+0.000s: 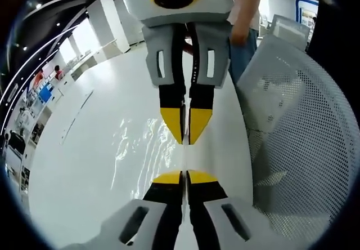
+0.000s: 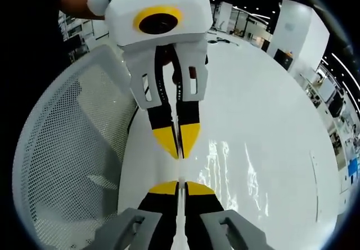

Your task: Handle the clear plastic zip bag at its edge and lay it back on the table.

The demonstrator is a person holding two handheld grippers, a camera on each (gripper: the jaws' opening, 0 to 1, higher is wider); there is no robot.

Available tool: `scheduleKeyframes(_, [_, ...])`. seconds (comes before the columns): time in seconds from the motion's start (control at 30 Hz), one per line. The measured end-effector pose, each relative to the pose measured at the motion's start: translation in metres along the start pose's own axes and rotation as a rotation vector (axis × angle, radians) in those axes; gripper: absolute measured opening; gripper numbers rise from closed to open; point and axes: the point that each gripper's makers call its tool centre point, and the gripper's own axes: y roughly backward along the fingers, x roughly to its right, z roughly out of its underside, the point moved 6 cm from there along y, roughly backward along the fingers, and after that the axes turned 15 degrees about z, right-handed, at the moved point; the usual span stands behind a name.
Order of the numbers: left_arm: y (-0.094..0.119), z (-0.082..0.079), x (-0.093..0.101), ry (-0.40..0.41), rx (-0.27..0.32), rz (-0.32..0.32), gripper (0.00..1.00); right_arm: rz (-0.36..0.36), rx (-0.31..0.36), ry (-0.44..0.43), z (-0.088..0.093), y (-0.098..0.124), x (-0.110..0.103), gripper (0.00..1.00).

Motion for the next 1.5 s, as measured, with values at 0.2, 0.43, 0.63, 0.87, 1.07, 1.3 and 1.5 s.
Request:
scheduleKeyframes(0.2, [-0.001,-0.002,-0.002,-0.002,0.003,-0.004,0.00,0.003,0.009,0.007,-0.003,0.001,0.001,0.00])
scheduleKeyframes(0.43, [-0.002,-0.003,0.001,0.013,0.013,0.020,0.00,-0.011,0.014,0.013,-0.001,0.003,0.002,0.00])
scheduleKeyframes(0.63, [-0.001,-0.001,0.001,0.023,0.014,0.021,0.00,-0.004,-0.003,-0.009,0.011,0.007,0.005,0.00])
scheduleKeyframes(0.87, [0.000,0.000,0.001,0.033,0.010,0.015,0.00,-0.003,-0.031,-0.013,0.022,0.013,0.006,0.00])
scheduleKeyframes(1.07, [-0.002,-0.008,-0.001,0.027,0.020,0.020,0.00,0.009,-0.022,-0.027,0.022,0.017,0.011,0.00])
scheduleKeyframes(1.3, [-0.002,-0.006,-0.001,0.027,0.015,0.020,0.00,0.022,-0.014,0.019,0.021,0.017,0.013,0.00])
scheduleKeyframes(1.5, [-0.001,-0.005,-0.001,0.026,0.014,0.019,0.00,0.022,0.005,0.007,0.018,0.015,0.013,0.07])
